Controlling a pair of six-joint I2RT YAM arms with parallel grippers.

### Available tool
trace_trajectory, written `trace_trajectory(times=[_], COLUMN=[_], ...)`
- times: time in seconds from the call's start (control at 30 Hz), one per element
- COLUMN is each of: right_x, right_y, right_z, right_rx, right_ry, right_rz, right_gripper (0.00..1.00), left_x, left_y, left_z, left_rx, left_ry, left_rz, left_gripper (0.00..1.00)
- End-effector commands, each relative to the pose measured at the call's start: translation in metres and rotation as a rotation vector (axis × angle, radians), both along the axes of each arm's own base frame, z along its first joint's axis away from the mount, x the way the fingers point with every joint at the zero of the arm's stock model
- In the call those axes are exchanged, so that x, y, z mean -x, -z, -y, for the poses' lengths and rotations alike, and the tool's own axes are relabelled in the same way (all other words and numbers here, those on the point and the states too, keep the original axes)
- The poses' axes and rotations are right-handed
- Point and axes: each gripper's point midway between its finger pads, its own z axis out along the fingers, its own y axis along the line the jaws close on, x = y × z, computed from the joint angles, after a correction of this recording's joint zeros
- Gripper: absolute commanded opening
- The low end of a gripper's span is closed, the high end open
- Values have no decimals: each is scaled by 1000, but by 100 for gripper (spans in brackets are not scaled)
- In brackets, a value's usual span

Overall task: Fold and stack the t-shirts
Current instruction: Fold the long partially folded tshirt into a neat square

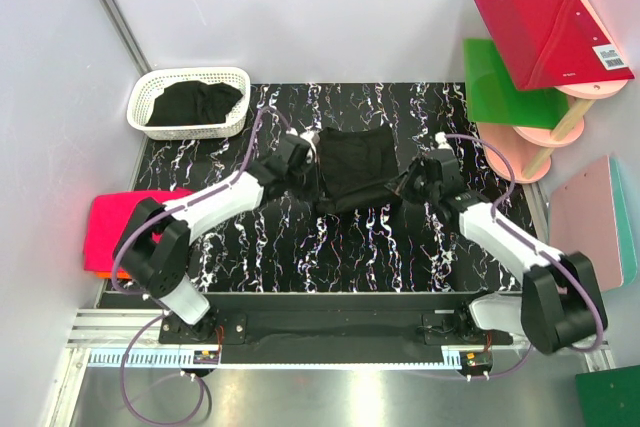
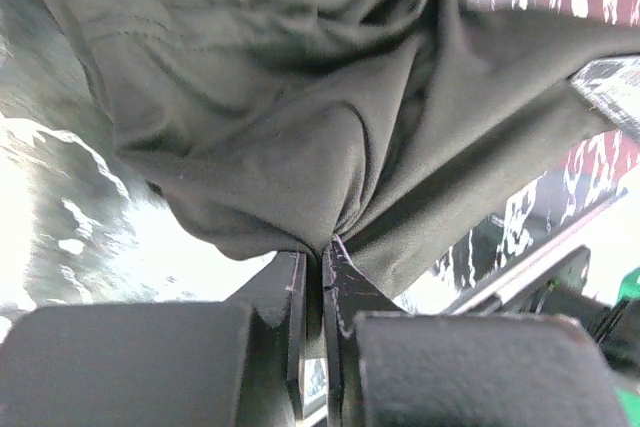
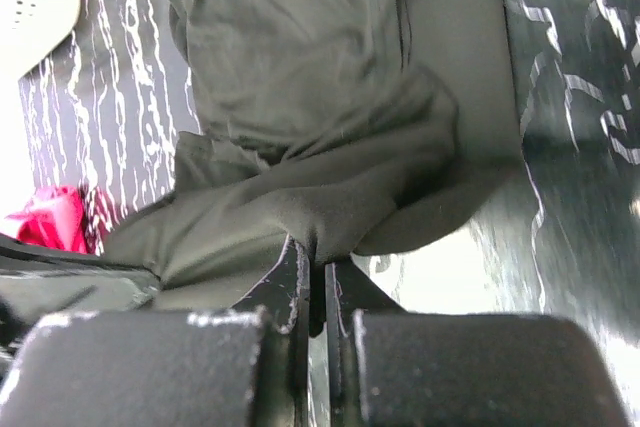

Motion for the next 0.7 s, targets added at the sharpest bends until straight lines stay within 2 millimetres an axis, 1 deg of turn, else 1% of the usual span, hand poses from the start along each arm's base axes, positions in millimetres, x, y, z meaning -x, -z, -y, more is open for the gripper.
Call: trace_trajectory(times=[0.0, 0.03, 0.07, 0.1, 0.13, 0.17, 0.23, 0.27, 0.3, 0.33, 0.37, 0.4, 0.43, 0.47, 0.53, 0.57, 0.6, 0.63, 0.67], right_x=[-54, -59, -67, -74, -79, -90, -102, -114, -120, -126, -138, -144, -149, -161, -172, -184, -188, -194, -203], right_y=[-38, -39, -42, -47, -48, -52, -58, -62, -63, -64, -65, -64, -65, -64, -63, -62, -60, -57, -55], right_z=[-7, -8, -11, -13, -14, -17, -21, -25, -27, -29, -33, -36, -38, -40, -43, -45, -47, -47, -48], right_rx=[19, 18, 21, 21, 29, 33, 45, 48, 53, 60, 60, 57, 58, 60, 58, 58, 57, 64, 65], right_ry=[17, 13, 12, 10, 8, 8, -3, -7, -12, -20, -24, -37, -43, -43, -53, -55, -63, -63, -58], right_rz=[183, 195, 204, 227, 237, 247, 271, 280, 284, 291, 295, 293, 299, 299, 301, 304, 295, 293, 290], right_gripper=[0, 0, 0, 0, 0, 0, 0, 0, 0, 0, 1, 0, 0, 1, 1, 1, 1, 1, 1], left_x=[-41, -52, -61, -70, -76, -84, -97, -104, -110, -116, -123, -131, -135, -142, -157, -164, -176, -183, -193], left_y=[-16, -28, -29, -34, -36, -36, -40, -40, -34, -43, -43, -45, -45, -45, -46, -43, -44, -43, -43], left_z=[-6, -3, -8, -3, -3, -6, 1, -1, -1, 4, 1, 4, 4, 0, 2, -3, 0, -2, -6], left_rx=[-16, 0, -1, 8, 11, 11, 30, 31, 24, 49, 48, 56, 58, 58, 67, 68, 80, 87, 95], left_ry=[-8, -8, -20, -9, -12, -19, -3, -10, -11, 4, -5, 0, -3, -12, -13, -23, -21, -27, -41], left_rz=[56, 80, 77, 86, 89, 89, 91, 86, 76, 86, 87, 89, 88, 87, 92, 76, 79, 75, 74], left_gripper=[3, 3, 3, 3, 4, 4, 4, 6, 6, 6, 6, 6, 8, 9, 12, 15, 17, 20, 28])
